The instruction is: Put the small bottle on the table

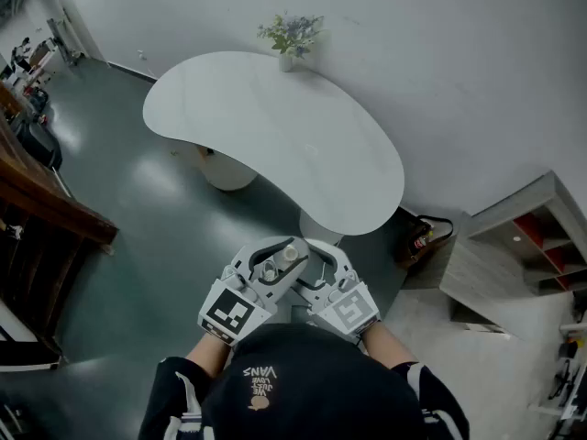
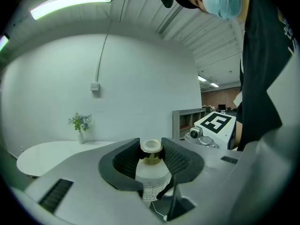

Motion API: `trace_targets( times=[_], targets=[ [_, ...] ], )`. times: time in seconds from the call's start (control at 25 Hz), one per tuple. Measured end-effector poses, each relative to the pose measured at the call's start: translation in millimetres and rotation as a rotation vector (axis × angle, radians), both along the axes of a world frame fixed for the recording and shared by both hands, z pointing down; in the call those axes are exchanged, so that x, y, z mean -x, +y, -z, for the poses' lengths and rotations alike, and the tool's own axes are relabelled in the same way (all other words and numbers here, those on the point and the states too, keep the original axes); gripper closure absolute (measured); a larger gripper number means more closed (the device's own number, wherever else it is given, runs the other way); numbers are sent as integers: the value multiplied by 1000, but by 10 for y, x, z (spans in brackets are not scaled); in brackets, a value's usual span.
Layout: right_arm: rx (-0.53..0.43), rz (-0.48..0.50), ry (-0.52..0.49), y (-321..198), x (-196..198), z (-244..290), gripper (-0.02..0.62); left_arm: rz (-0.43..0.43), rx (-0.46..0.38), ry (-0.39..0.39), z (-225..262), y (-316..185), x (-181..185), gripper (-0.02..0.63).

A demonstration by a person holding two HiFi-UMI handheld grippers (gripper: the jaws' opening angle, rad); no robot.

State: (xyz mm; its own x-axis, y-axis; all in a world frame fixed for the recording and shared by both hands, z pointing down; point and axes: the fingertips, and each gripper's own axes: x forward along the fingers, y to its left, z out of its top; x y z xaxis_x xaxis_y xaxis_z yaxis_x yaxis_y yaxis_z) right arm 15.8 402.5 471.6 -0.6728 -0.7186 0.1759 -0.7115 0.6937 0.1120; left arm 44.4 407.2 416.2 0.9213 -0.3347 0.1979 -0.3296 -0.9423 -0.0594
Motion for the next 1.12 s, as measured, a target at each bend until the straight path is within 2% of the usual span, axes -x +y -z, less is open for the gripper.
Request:
trace_targets(
  times=[0.12, 0.32, 0.64, 1.12],
  targets=[
    [14, 13, 25, -157, -45, -40, 331, 6, 7, 9, 22, -172, -12, 446],
    [46, 23, -3, -541, -45, -54, 331, 17, 22, 7, -6, -575, -28, 446],
    [56, 34, -5, -1523, 95, 45, 331, 32, 19, 12, 59, -1556, 102, 446],
    [18, 77, -19, -2813, 637, 73, 331, 59, 5, 7, 79, -2843, 630, 446]
  ],
)
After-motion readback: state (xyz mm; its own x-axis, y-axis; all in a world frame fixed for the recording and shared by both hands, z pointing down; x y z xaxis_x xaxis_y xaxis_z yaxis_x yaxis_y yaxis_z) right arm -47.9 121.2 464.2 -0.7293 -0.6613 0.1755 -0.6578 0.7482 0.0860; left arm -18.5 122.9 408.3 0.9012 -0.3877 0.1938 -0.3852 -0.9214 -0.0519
